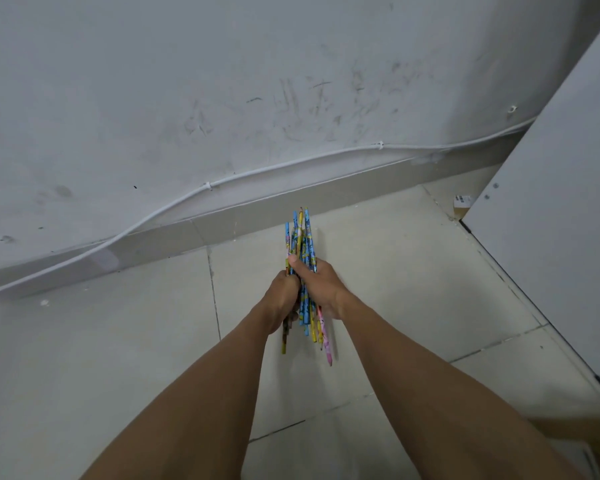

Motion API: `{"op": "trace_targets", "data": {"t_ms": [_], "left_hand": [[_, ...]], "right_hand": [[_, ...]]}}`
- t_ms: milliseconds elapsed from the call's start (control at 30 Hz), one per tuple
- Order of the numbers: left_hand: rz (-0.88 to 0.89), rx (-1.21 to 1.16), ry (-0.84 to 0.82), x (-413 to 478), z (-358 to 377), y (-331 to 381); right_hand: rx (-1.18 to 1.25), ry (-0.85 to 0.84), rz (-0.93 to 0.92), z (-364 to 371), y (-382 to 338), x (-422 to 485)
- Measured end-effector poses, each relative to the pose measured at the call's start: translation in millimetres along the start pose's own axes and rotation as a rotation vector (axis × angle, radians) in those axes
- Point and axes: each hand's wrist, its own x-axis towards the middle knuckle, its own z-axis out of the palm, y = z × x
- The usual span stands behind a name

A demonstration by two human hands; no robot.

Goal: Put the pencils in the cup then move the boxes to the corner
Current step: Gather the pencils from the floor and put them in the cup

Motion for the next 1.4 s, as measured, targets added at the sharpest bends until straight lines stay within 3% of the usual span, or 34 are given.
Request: {"op": "trace_targets", "data": {"t_ms": [300, 500, 700, 800, 1000, 1200, 1400], "left_hand": [[-0.024, 0.141, -0.161, -12.1, 9.0, 26.8], [-0.047, -0.003, -0.076, -19.8, 30.6, 41.5], [0.061, -0.006, -0.111, -27.3, 41.7, 67.8], [0.227, 0.102, -0.018, -28.5, 46.7, 84.4], [0.448, 0.252, 0.116, -57.5, 38.7, 132.7], [0.298, 0.266, -0.006, -117.7, 20.7, 210.7], [0.266, 0.238, 0.039, -198.4, -3.7, 314.5]], "right_hand": [[0.213, 0.009, 0.102, -20.6, -11.2, -14.9], [0.271, 0.183, 0.069, -30.9, -21.5, -22.9], [0.292, 0.301, -0.014, -48.5, -49.5, -33.2], [0.332, 0.338, -0.044, -55.6, -72.9, -35.7], [0.397, 0.383, -0.052, -57.2, -135.9, -65.4], [0.42, 0.393, -0.012, -54.2, -219.7, -117.5], [0.496, 0.379, 0.004, -45.9, -335.4, -183.8]]}}
